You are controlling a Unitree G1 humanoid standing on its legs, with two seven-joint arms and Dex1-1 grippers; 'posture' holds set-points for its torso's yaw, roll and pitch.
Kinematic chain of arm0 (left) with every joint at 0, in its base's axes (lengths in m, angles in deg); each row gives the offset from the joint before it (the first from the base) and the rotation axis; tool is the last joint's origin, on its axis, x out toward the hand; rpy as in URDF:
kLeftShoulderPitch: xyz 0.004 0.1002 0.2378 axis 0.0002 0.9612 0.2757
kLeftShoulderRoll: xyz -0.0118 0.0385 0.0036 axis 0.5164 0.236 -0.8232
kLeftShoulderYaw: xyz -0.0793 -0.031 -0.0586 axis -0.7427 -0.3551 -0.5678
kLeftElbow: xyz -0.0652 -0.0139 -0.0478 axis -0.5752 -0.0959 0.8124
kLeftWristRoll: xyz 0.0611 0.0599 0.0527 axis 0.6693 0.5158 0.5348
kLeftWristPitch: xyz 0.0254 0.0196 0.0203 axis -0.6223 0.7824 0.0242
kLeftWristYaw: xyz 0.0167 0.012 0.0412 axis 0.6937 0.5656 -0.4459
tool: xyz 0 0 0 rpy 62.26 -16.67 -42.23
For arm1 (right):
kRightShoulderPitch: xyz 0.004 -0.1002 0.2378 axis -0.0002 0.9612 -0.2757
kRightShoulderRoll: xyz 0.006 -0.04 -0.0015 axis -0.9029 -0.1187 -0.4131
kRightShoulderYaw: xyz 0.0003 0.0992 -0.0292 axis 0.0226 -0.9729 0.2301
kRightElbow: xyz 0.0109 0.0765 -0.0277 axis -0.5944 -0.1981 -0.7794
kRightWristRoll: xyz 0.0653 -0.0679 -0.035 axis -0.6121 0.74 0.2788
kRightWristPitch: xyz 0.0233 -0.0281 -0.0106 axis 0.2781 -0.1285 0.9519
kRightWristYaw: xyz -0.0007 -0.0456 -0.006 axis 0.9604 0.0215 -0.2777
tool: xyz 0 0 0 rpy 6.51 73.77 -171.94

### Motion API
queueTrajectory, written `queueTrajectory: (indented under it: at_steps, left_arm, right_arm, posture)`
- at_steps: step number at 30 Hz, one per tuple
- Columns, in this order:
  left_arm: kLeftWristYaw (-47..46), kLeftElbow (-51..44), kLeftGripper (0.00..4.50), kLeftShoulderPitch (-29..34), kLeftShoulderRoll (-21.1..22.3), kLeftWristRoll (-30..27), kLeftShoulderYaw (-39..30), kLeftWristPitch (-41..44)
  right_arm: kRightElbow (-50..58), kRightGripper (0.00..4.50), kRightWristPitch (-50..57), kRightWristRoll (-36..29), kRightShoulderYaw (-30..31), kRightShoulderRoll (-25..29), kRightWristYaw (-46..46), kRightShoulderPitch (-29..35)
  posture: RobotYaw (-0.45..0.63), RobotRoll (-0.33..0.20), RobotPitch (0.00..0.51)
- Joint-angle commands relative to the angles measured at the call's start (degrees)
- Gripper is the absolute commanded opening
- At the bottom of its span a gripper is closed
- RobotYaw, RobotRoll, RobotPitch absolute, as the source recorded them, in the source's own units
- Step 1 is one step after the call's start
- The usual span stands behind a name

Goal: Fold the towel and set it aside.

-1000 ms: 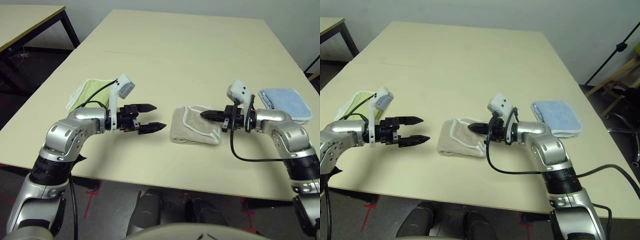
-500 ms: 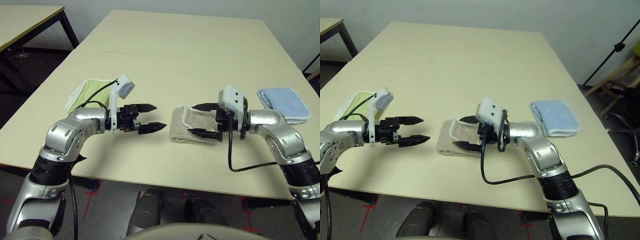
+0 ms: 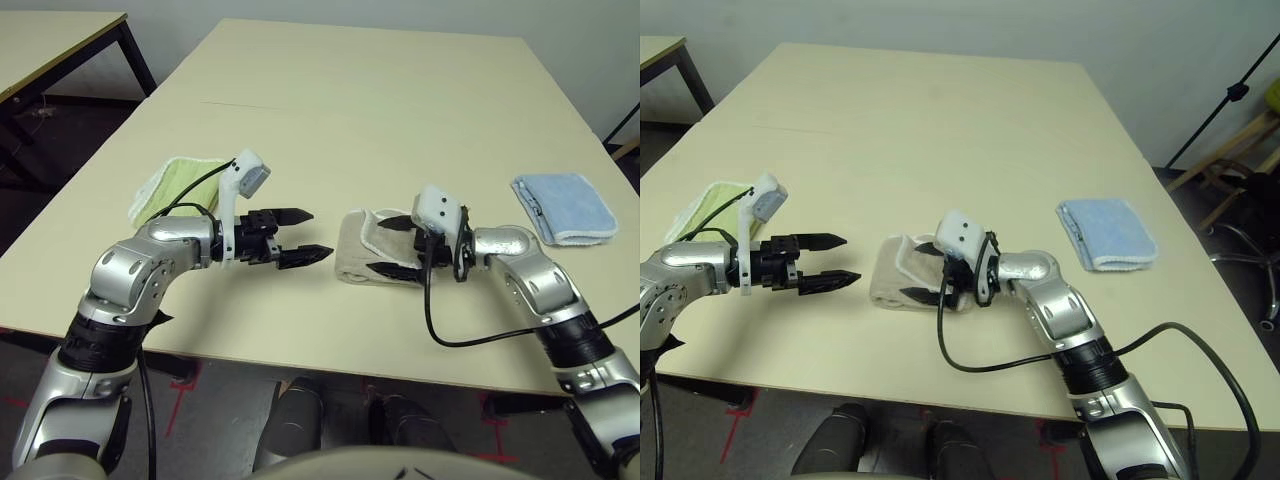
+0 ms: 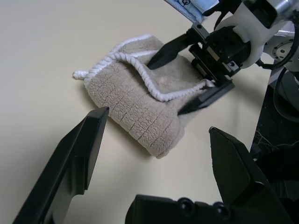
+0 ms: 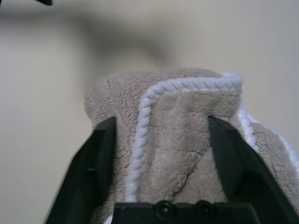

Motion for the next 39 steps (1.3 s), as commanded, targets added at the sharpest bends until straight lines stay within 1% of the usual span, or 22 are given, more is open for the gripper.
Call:
queueTrajectory:
  at_steps: [1,4,7,8,12,16,19,25,26,28,29,30,35,39]
  left_arm:
    - [-0.22,-0.99,4.50,0.68,0.11,-0.42,-0.53,0.60]
    - [-0.19,-0.89,4.50,0.65,0.18,-0.39,-0.61,0.44]
    - [-0.15,-0.83,4.50,0.65,0.18,-0.33,-0.62,0.32]
    - [-0.11,-0.86,4.50,0.70,0.18,-0.33,-0.63,0.27]
    - [0.07,-0.66,4.50,0.67,0.05,-0.23,-0.49,-0.04]
    - [0.21,-0.52,4.50,0.59,-0.18,-0.22,-0.29,-0.22]
    - [0.43,0.02,4.50,0.29,-0.37,-0.07,-0.05,-0.45]
    - [1.07,1.34,4.50,-0.89,-1.09,0.39,0.67,-0.92]
    - [1.17,1.64,4.50,-1.13,-1.31,0.59,0.87,-1.03]
    - [1.30,2.35,4.50,-1.74,-1.78,0.86,1.09,-1.21]
    - [1.44,2.65,4.50,-2.01,-2.00,0.87,1.12,-1.33]
    - [1.44,2.86,4.50,-2.26,-2.23,0.89,1.12,-1.37]
    - [0.82,3.55,4.50,-3.17,-3.76,0.67,0.77,-1.70]
    - [0.64,3.87,4.50,-3.37,-4.75,0.48,0.56,-1.55]
  right_arm:
    - [-0.86,2.44,1.81,-1.20,-1.95,-0.47,1.16,-0.06]
    - [-1.19,1.30,4.96,-3.60,-4.10,-1.38,2.16,0.28]
    - [-1.06,0.19,6.46,-4.80,-4.96,-1.14,1.75,0.87]
    - [-0.75,0.03,7.39,-5.69,-5.54,-1.22,1.69,1.12]
    - [0.12,0.03,10.41,-8.54,-7.39,-0.36,1.08,1.71]
    - [0.69,0.07,9.73,-7.88,-6.80,3.26,-1.06,2.99]
    - [0.50,0.77,8.65,-7.00,-6.96,5.79,-1.42,3.40]
    - [-0.78,2.89,7.02,-6.22,-8.50,11.24,-3.00,0.72]
    - [-1.44,3.25,6.57,-6.10,-8.81,12.05,-3.24,-0.10]
    - [-2.32,4.00,6.45,-6.82,-9.89,12.50,-3.07,-2.26]
    - [-1.82,4.38,7.85,-8.29,-10.64,11.93,-2.90,-3.34]
    - [-1.03,4.45,9.23,-9.57,-11.16,11.21,-2.61,-4.27]
    - [2.49,4.45,15.76,-14.46,-12.30,8.54,-1.98,-6.82]
    - [3.96,4.45,19.59,-16.33,-11.64,8.55,-2.54,-7.24]
  posture:
    - [0.25,0.000,0.128]
    - [0.25,0.000,0.126]
    - [0.25,0.000,0.126]
    - [0.25,0.000,0.126]
    - [0.24,0.000,0.123]
    - [0.24,0.000,0.123]
    - [0.24,0.000,0.123]
    - [0.24,0.000,0.123]
    - [0.21,0.000,0.115]
    - [0.21,0.000,0.113]
    - [0.21,0.000,0.113]
    - [0.21,0.000,0.111]
    - [0.22,0.000,0.108]
    - [0.22,0.000,0.108]
